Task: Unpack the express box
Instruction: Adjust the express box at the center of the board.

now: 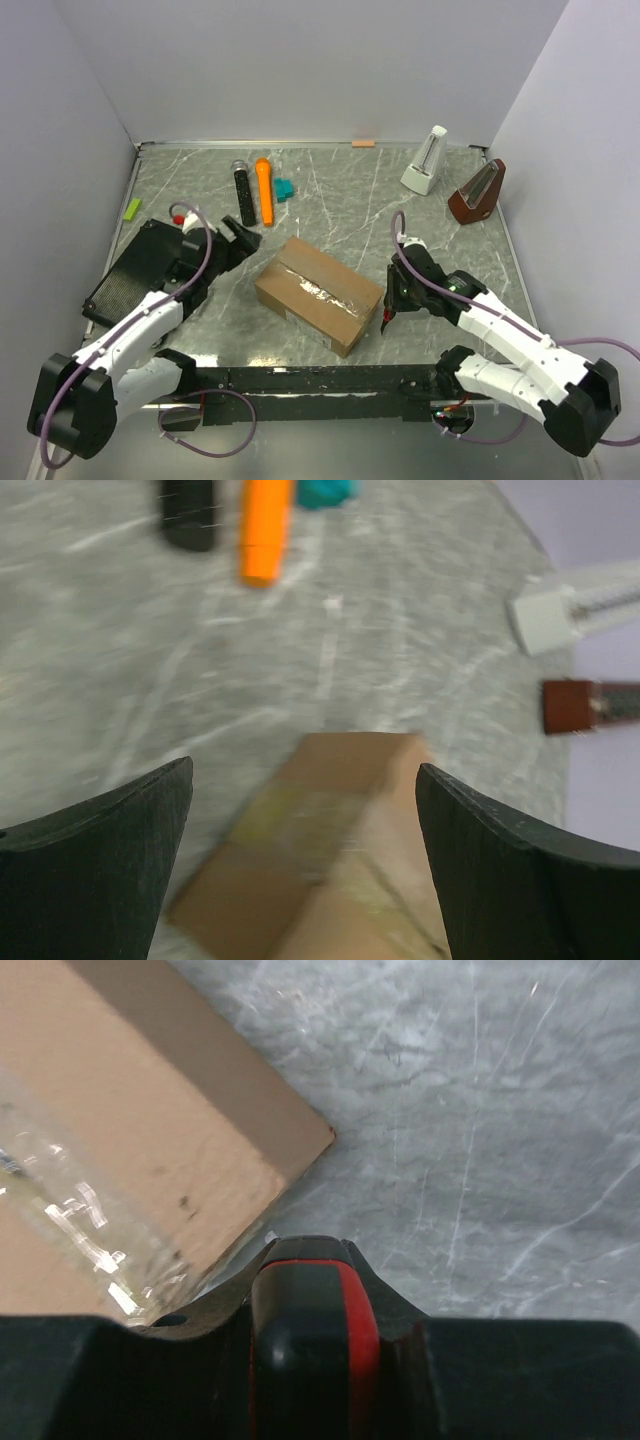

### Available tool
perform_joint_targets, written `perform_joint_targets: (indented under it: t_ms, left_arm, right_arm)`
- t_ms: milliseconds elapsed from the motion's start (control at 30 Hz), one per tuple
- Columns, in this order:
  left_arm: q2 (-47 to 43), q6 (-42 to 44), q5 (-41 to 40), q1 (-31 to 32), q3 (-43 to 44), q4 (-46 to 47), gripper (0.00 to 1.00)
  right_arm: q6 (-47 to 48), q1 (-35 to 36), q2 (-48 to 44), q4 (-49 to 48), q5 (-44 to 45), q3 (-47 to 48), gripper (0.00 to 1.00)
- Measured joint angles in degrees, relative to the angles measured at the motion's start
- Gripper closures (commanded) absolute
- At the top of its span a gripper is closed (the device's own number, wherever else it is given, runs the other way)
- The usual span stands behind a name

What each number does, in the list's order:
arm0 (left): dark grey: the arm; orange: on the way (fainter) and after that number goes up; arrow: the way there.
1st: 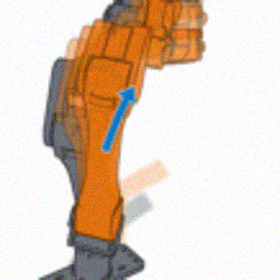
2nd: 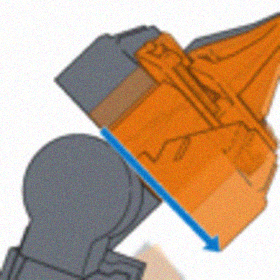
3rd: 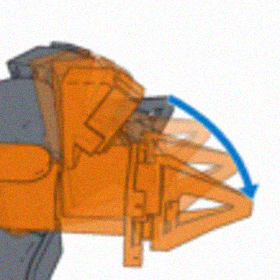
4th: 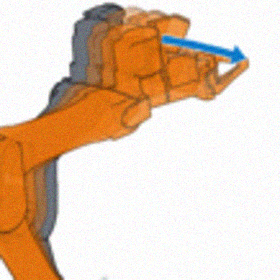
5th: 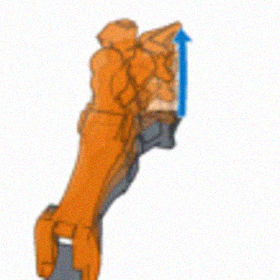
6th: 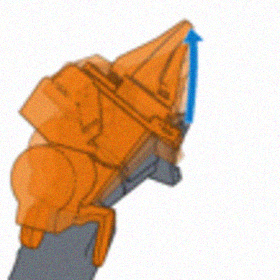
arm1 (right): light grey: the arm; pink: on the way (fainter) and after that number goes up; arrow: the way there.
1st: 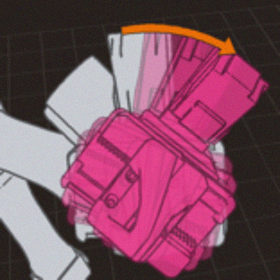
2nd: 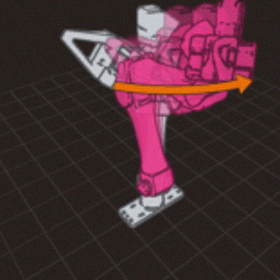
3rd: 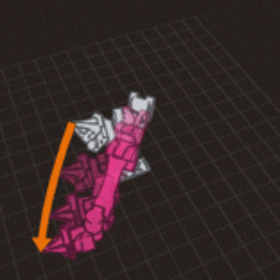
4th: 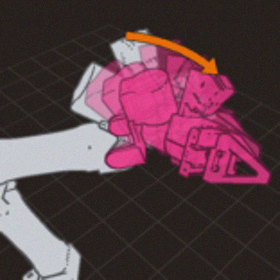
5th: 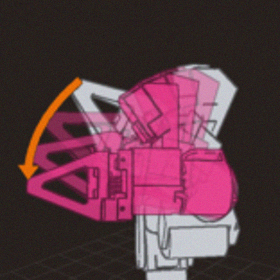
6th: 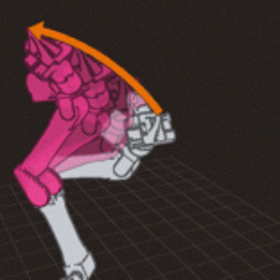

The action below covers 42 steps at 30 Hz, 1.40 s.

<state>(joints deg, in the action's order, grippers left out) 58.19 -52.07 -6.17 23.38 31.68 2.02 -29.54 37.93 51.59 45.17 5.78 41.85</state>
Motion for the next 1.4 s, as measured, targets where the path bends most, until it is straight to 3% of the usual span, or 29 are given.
perform_joint_targets:
  t_ms: [167, 367, 567, 967, 1267, 1400]
  left_arm:
    - [0.39, -1.36, 2.05, -3.10, -5.90, -0.07, 0.01]
    - [8.61, -1.31, 8.81, -3.10, -5.95, 4.13, 0.03]
    - [9.40, -1.42, 10.88, -4.00, -7.72, 10.43, 0.04]
    - [-9.81, -3.87, 5.60, -4.28, -16.33, 11.34, 0.05]
    - [-16.46, -8.79, 0.72, -3.98, -20.00, -0.26, 0.01]
    - [-21.88, -10.16, -1.27, -3.34, -20.50, -6.75, 0.03]
  right_arm:
    - [-3.21, -0.35, 3.96, -4.28, -1.22, -3.72, 1.00]
    - [-3.91, -0.61, 9.53, -9.84, -0.52, -3.98, 1.00]
    - [-2.97, -1.11, 14.14, -11.98, 0.17, -2.73, 1.00]
    - [2.62, -1.99, 26.91, -12.79, 1.62, 7.10, 1.00]
    - [3.65, -1.99, 30.91, -16.11, 1.64, 10.93, 1.00]
    - [4.57, -1.97, 32.02, -17.22, 2.40, 12.72, 1.00]
